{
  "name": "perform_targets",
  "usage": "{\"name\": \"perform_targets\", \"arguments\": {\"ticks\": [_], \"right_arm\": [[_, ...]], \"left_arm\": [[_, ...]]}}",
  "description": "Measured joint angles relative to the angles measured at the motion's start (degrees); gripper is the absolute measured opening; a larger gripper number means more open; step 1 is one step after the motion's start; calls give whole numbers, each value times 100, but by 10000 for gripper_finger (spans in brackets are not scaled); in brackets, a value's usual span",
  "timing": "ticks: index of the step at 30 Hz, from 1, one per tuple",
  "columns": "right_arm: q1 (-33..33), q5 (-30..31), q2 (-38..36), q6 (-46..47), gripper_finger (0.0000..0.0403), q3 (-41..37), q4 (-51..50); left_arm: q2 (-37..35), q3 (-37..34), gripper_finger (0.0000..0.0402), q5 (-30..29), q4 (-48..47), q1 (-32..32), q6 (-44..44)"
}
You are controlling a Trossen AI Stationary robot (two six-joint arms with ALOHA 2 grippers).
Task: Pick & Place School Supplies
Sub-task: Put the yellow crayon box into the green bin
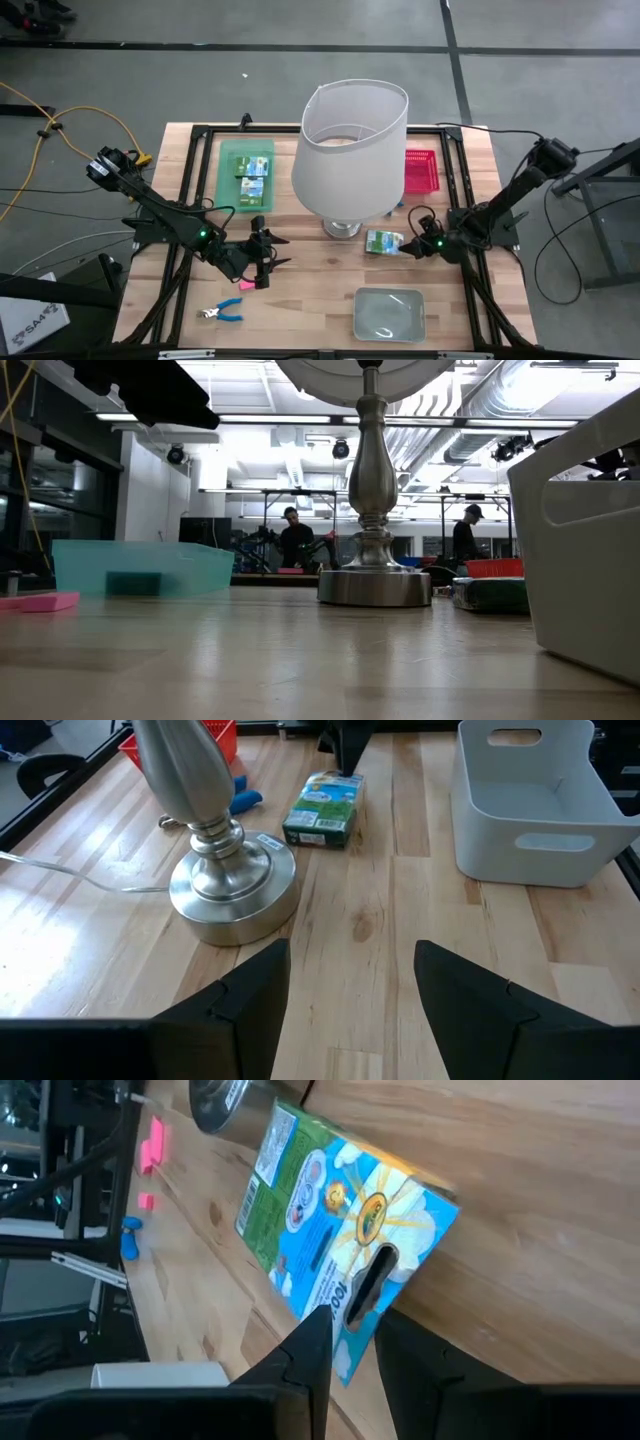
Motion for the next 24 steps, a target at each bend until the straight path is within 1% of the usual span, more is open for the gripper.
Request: {"name": "perform_targets", "arguments": {"ticks": [6, 19, 24], "right_arm": [[-109, -266, -2, -28, 70, 2, 52], [-105, -307, -2, -4, 70, 4, 168], [-103, -305, -4, -1, 55, 4, 172]], "left_arm": [[0, 0, 206, -15, 0, -1, 1], [0, 0, 206, -11, -2, -1, 0], [0, 0, 206, -11, -2, -1, 2]]}}
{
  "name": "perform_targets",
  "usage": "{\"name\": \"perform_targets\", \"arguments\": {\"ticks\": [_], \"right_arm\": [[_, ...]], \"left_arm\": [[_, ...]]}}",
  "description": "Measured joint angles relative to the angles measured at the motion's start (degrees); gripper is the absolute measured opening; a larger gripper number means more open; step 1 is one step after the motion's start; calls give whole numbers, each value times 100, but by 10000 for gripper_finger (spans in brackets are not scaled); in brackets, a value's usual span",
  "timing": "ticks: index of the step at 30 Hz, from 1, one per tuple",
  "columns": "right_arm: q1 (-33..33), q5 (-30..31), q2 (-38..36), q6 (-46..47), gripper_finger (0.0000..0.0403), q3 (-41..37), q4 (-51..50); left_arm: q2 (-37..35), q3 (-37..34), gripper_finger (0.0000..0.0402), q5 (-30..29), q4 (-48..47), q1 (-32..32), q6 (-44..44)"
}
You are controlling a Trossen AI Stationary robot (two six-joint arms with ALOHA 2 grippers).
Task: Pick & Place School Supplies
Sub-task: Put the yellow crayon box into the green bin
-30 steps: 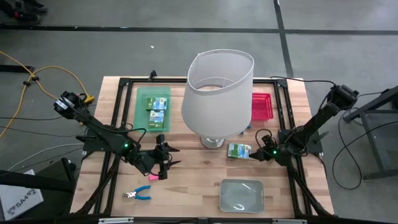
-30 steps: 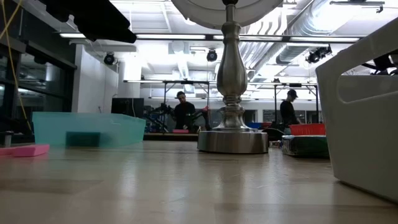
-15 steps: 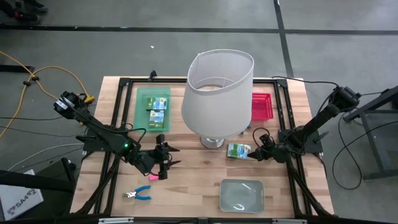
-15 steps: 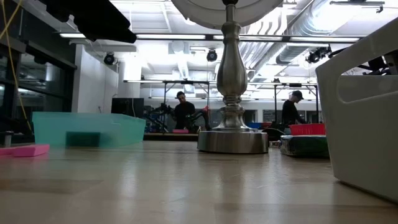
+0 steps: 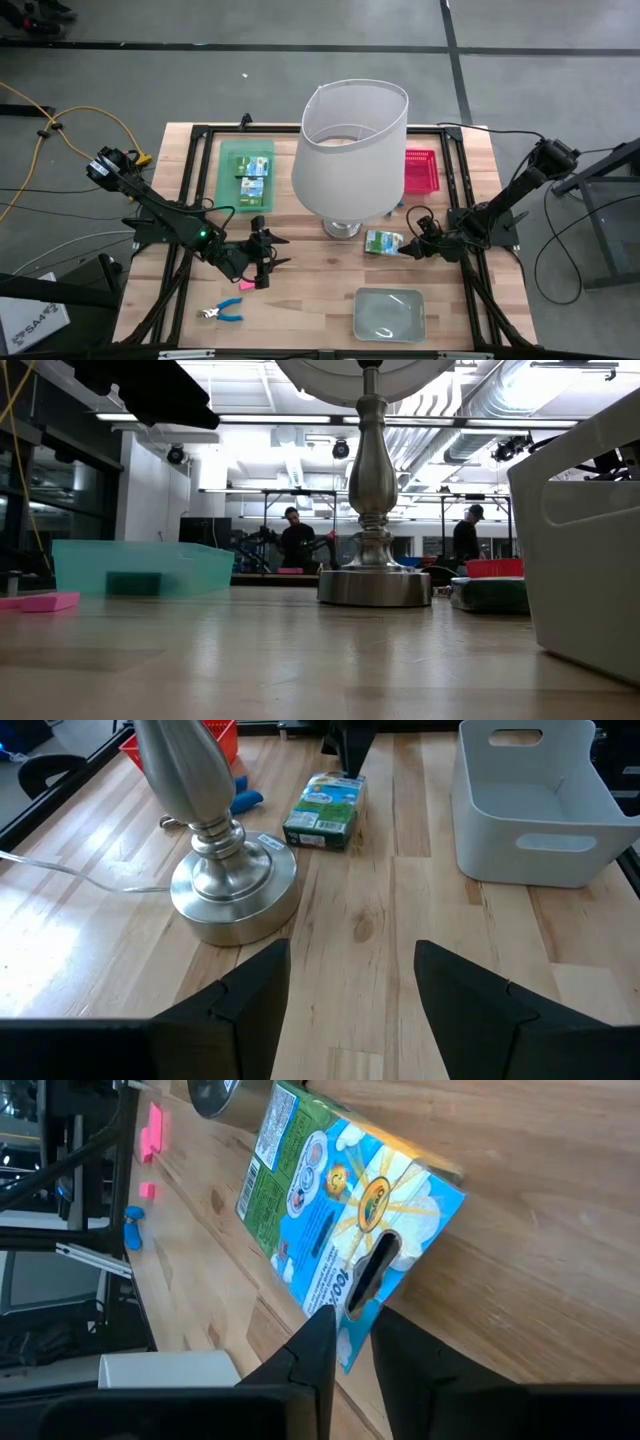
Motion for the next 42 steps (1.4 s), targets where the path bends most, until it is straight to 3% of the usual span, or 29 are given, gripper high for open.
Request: {"name": "perform_targets", "arguments": {"ticks": [7, 18, 42], "right_arm": [[0, 26, -2, -2, 9, 9, -26], [0, 22, -4, -248, 3, 11, 28], [2, 179, -55, -1651, 3, 22, 2699]], "left_arm": [[0, 0, 206, 2, 2, 0, -2], [0, 0, 206, 20, 0, 0, -2], [0, 0, 206, 131, 2, 0, 0]]}}
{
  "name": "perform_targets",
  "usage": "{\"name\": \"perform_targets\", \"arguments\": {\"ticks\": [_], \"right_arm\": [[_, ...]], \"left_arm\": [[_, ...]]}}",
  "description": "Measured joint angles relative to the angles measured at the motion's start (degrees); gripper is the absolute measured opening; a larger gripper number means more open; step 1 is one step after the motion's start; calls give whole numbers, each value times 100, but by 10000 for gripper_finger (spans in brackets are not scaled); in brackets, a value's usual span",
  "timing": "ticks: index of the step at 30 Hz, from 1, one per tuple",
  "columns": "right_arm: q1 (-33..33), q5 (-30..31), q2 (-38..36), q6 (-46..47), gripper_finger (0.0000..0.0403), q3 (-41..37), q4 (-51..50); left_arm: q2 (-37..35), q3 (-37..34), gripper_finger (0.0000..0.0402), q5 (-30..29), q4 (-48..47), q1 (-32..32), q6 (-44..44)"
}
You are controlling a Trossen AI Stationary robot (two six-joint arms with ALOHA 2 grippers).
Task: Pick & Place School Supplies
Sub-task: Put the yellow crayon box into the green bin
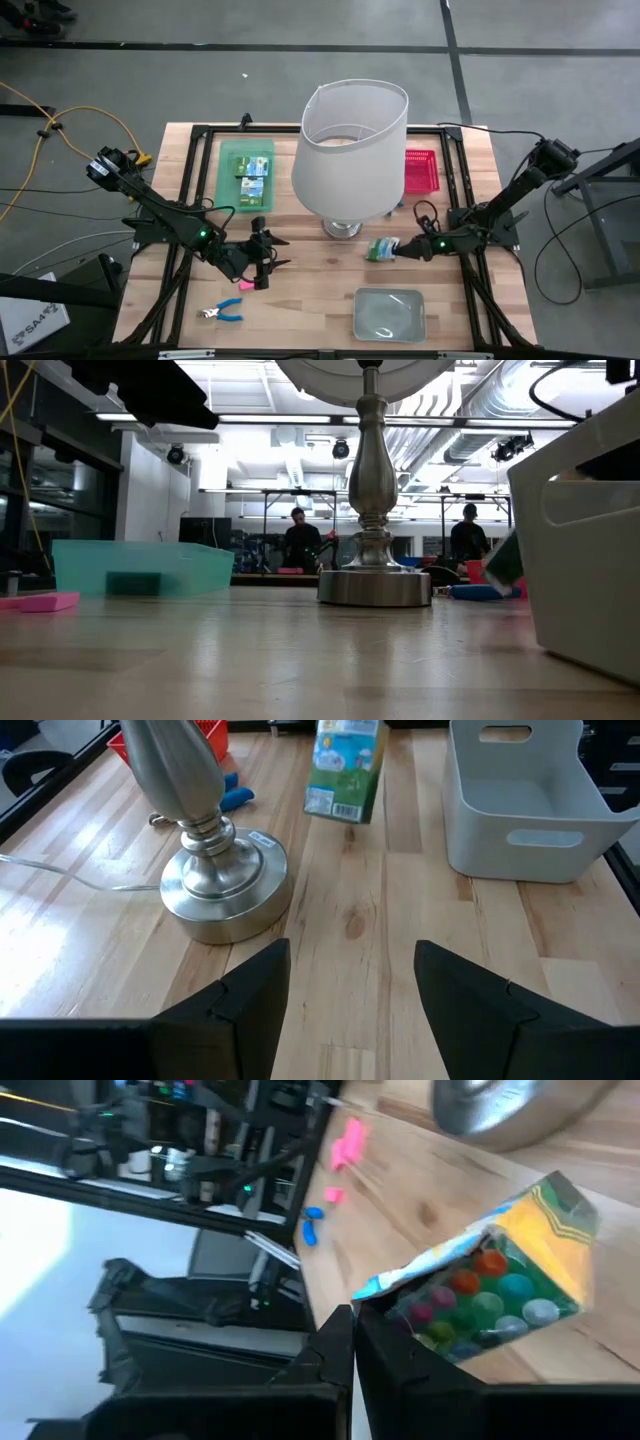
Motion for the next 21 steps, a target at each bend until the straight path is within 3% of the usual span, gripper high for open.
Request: {"name": "perform_targets", "arguments": {"ticks": [11, 17, 21], "right_arm": [[-4, -148, 0, -1079, 3, 752, 195], [-4, -172, 21, -1499, 3, 1781, -1177], [-9, 206, 249, -1455, 3, 2342, -2074]], "left_arm": [[0, 0, 206, 2, 0, 0, 0], [0, -1, 206, -1, 83, 0, 3], [25, -2, 206, -37, 530, 0, 260]]}}
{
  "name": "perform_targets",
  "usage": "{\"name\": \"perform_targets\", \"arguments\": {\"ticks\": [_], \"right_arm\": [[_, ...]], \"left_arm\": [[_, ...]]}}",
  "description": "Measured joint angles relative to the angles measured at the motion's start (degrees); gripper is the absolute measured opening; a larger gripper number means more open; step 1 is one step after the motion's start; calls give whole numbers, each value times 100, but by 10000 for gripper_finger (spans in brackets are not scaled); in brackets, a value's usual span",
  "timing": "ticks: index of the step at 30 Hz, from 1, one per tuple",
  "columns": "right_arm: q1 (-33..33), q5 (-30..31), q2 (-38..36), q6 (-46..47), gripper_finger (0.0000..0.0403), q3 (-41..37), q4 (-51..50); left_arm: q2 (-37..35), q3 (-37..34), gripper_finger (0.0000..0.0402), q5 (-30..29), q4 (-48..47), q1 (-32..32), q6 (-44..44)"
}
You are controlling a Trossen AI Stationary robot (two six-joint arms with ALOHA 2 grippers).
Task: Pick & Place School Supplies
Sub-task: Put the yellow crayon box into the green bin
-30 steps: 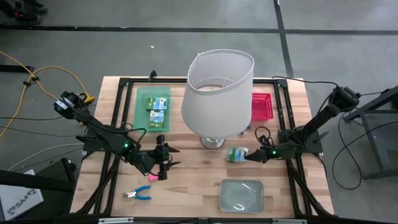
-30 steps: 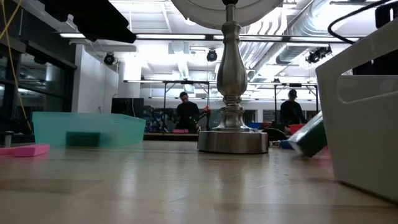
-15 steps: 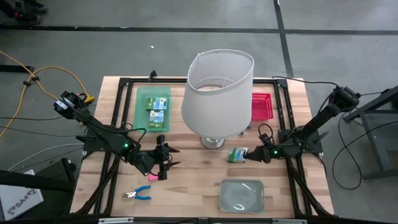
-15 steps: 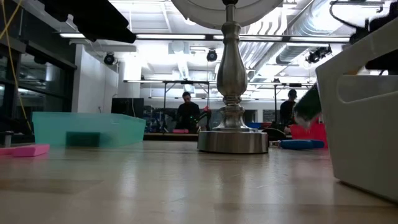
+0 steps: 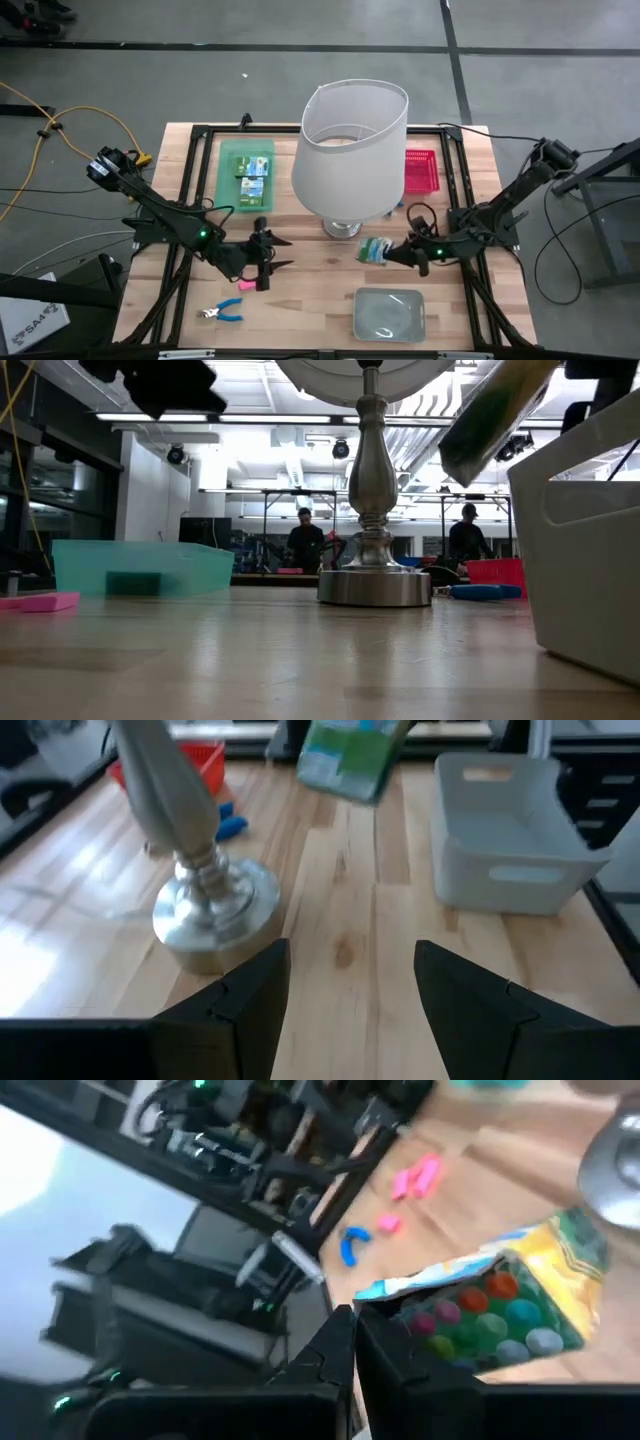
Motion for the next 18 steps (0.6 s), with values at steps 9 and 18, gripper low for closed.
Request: {"name": "perform_targets", "arguments": {"ticks": [9, 18], "right_arm": [[-142, 123, 871, 5, 3, 300, 863], [-144, 751, 2001, 429, 3, 301, 2459]], "left_arm": [[709, 0, 206, -35, 1000, -9, 1438], [1481, 0, 206, -751, 2354, -142, 2307]]}}
